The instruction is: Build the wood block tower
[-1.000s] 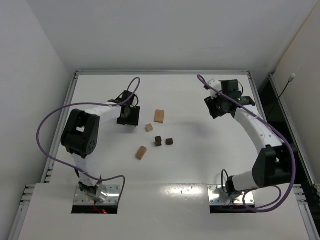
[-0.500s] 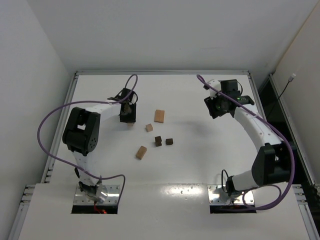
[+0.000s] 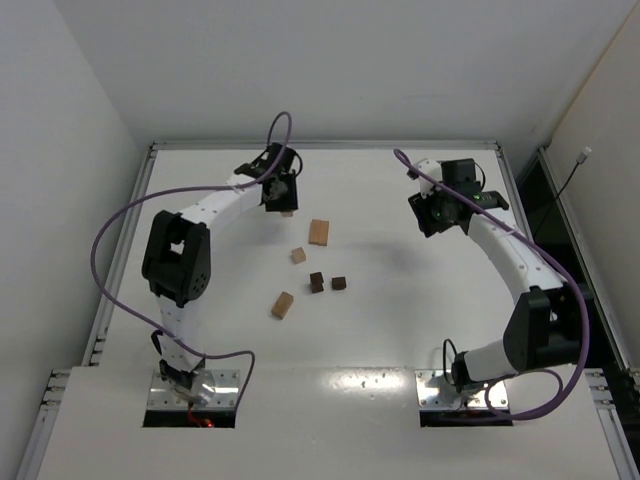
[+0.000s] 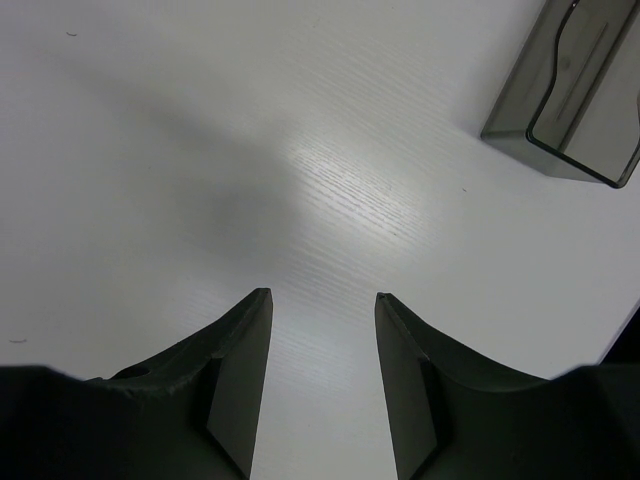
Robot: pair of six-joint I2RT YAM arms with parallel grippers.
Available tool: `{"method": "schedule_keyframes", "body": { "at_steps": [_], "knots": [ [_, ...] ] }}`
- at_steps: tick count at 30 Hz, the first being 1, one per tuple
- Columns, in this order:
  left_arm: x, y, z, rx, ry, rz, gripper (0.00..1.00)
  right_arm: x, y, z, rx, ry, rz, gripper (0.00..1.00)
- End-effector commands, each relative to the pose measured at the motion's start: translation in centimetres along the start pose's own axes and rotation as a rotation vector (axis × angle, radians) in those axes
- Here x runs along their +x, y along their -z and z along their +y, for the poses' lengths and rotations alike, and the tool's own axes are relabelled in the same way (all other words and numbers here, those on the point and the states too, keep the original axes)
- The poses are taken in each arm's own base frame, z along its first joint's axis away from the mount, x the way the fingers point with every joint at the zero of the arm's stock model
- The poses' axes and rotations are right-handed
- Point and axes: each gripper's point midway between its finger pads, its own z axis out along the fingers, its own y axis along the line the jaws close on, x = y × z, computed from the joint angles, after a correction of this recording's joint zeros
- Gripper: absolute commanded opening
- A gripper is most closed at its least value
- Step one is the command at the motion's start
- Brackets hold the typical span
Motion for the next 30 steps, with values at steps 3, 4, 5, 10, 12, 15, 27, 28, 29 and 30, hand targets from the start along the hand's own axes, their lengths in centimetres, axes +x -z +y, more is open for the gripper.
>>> {"method": "schedule_keyframes", "body": {
  "at_steps": [3,4,5,10,12,15,27,28,29,30],
  "knots": [
    [-1.4,-0.2,-4.1,0.016,0.050,-0.007,0.00,-1.8,0.3,-0.7,0.012,-0.007,-0.046,0.42],
    [-1.4,-0.5,-4.7,0.022,0.042,-0.006,0.00,-1.8,0.3,-0.7,0.012,-0.007,-0.046,0.42],
    [-2.1,-0.4,-5.6,0.030,0.035,-0.028,0.00,-1.8,0.3,-0.7,0.012,-0.007,-0.046,0.42],
    [-1.3,-1.5,-8.9,0.025,-0.024,-0.034,0.00,-1.6,0.3,-1.0,0.018,-0.014,-0.044,0.42],
    [-1.1,-2.1,-9.4,0.015,-0.036,-0.031,0.00,-1.6,0.3,-1.0,0.018,-0.014,-0.044,0.42],
    [-0.3,-2.6,-10.3,0.021,-0.055,-0.019,0.00,-1.4,0.3,-0.9,0.015,-0.015,-0.036,0.42],
    [0.7,-2.9,-11.4,0.023,-0.090,-0.013,0.00,-0.9,-0.2,-1.1,0.013,-0.033,-0.017,0.45],
    [0.7,-2.9,-11.4,0.023,-0.090,-0.013,0.00,-0.9,-0.2,-1.1,0.013,-0.033,-0.017,0.46],
    [0.7,-2.9,-11.4,0.023,-0.090,-0.013,0.00,-0.9,-0.2,-1.1,0.013,-0.033,-0.017,0.48],
    [1.1,-3.4,-11.3,0.016,-0.102,-0.003,0.00,-0.9,-0.2,-1.1,0.013,-0.033,-0.017,0.48]
  ]
}}
